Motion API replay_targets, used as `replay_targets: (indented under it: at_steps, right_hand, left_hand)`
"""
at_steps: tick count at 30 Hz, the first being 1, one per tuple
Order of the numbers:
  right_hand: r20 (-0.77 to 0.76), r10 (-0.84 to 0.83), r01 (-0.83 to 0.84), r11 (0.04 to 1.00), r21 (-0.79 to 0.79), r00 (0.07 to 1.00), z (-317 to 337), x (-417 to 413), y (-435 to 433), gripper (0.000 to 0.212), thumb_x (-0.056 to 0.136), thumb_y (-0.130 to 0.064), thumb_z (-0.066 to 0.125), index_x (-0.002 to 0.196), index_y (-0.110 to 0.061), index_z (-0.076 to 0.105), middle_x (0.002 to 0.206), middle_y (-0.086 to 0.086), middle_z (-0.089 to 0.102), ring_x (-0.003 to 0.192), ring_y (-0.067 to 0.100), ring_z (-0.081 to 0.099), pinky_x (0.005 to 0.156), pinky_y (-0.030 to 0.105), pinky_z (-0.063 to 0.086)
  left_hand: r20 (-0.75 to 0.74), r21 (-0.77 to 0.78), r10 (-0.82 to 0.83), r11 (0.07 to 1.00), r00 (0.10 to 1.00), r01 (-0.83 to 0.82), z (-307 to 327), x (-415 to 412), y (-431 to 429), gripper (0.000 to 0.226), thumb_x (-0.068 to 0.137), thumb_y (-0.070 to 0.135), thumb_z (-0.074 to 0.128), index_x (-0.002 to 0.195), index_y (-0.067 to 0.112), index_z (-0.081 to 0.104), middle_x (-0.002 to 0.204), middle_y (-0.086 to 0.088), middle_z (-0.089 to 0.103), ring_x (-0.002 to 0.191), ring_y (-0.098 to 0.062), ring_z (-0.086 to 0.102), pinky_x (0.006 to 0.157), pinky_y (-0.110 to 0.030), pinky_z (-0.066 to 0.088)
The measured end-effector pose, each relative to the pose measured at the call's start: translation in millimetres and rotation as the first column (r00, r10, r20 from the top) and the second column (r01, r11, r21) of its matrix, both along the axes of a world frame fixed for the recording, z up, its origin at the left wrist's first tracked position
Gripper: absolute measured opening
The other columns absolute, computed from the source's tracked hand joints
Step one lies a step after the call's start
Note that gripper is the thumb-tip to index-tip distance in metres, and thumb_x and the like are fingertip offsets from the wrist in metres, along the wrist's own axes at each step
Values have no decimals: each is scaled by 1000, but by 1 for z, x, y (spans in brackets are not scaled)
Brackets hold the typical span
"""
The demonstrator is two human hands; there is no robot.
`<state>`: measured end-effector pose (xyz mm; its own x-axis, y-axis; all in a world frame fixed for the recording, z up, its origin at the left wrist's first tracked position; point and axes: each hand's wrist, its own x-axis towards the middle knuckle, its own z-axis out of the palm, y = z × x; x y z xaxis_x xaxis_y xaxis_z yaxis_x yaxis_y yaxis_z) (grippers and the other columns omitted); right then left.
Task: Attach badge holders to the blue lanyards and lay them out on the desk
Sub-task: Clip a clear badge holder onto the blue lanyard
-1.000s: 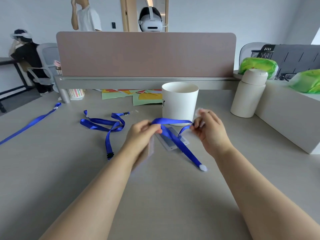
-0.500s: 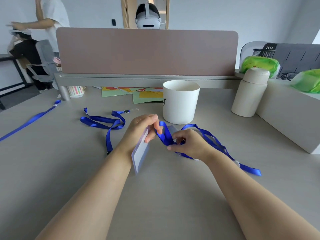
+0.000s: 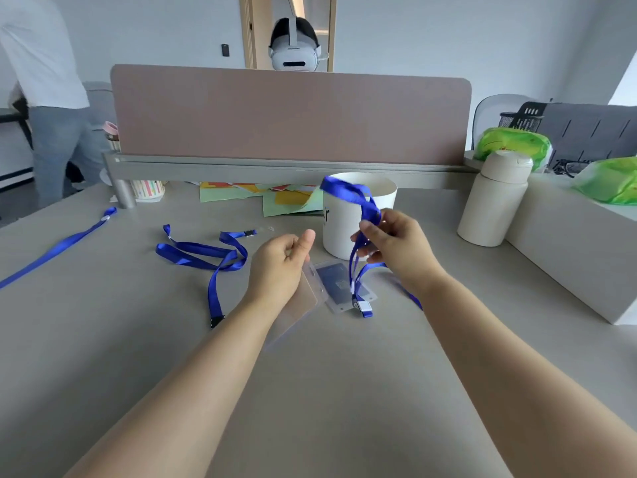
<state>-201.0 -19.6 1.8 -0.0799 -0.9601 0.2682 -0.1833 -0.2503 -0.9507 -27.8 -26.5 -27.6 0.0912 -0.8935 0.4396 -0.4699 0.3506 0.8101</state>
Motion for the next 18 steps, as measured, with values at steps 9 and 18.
replay_targets:
  at_steps: [9,18]
  right_hand:
    - [59,-72,84,967,-240,996,60,6,-53,20,93,-2,40,84,-20,44,70,4,56,49,8,51,52,17,46]
    - [-429,-400,379,915,-139,810,67,-5,-134,20,81,-5,38,92,-13,52,80,7,57,77,29,54,53,28,38]
  left_hand:
    - [-154,38,40,999,987,-34,-4,4,-31,41,93,37,44,74,3,57,58,8,49,54,-6,45,50,-7,34]
    - [-300,32,119,993,947,-115,-12,11,-44,40,96,34,39,65,13,52,58,6,47,54,7,49,53,0,34]
